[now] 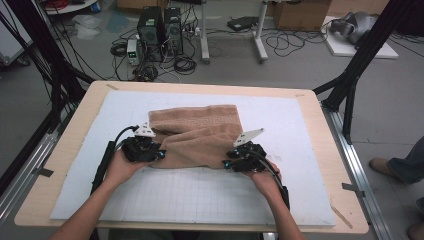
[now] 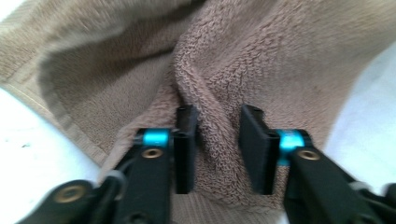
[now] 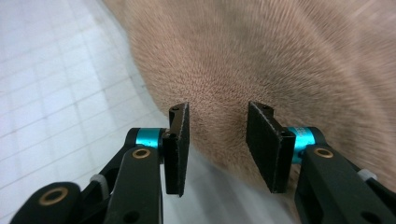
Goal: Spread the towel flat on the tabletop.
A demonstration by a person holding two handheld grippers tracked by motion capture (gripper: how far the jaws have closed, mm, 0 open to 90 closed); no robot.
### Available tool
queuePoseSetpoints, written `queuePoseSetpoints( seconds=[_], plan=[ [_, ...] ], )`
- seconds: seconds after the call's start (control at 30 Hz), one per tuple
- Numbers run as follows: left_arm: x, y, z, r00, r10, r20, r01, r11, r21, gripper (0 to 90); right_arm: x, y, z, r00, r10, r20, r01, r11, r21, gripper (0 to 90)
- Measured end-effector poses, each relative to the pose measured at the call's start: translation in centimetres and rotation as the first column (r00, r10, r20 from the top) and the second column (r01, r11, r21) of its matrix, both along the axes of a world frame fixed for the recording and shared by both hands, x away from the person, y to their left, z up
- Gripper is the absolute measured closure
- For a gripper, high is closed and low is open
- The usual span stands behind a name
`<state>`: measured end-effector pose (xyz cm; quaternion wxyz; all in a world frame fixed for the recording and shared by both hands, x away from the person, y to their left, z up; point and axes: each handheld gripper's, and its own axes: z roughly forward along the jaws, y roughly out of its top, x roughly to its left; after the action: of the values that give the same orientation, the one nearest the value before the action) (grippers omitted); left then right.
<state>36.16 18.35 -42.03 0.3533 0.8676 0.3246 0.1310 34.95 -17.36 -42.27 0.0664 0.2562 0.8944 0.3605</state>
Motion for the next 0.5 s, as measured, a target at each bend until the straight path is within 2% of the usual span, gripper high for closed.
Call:
queuePoseSetpoints(
  seconds=[0.13, 0.2, 0.23, 0.4, 0.5],
  plan=[
    [0.0, -0.2, 0.0, 1.0000, 0.000, 0.001, 0.000, 1.0000, -0.002, 81.3, 0.4, 1.3, -1.3, 1.0000, 0.000, 0.002, 0.001, 0.9990, -0.045, 72.3],
    [-0.1, -0.1, 0.2, 1.0000, -0.002, -0.002, 0.002, 1.0000, -0.004, 83.3, 0.4, 1.6, -1.2, 0.9998, 0.007, 0.019, -0.006, 0.9984, -0.056, 81.7],
    [-0.2, 0.0, 0.4, 1.0000, -0.002, -0.003, 0.002, 1.0000, -0.008, 83.9, 0.5, 1.7, -1.2, 0.9997, 0.015, 0.019, -0.014, 0.9984, -0.054, 83.6],
    [-1.6, 0.7, 1.9, 0.9994, -0.027, 0.022, 0.028, 0.9989, -0.038, 84.7, 0.4, 1.0, -0.8, 0.9994, 0.033, -0.009, -0.033, 0.9992, -0.020, 86.4],
    [-3.0, 1.2, 3.3, 0.9978, -0.039, 0.054, 0.043, 0.9963, -0.074, 84.7, -0.4, 0.2, 0.3, 0.9988, 0.047, 0.017, -0.047, 0.9989, 0.001, 86.6]
  ],
)
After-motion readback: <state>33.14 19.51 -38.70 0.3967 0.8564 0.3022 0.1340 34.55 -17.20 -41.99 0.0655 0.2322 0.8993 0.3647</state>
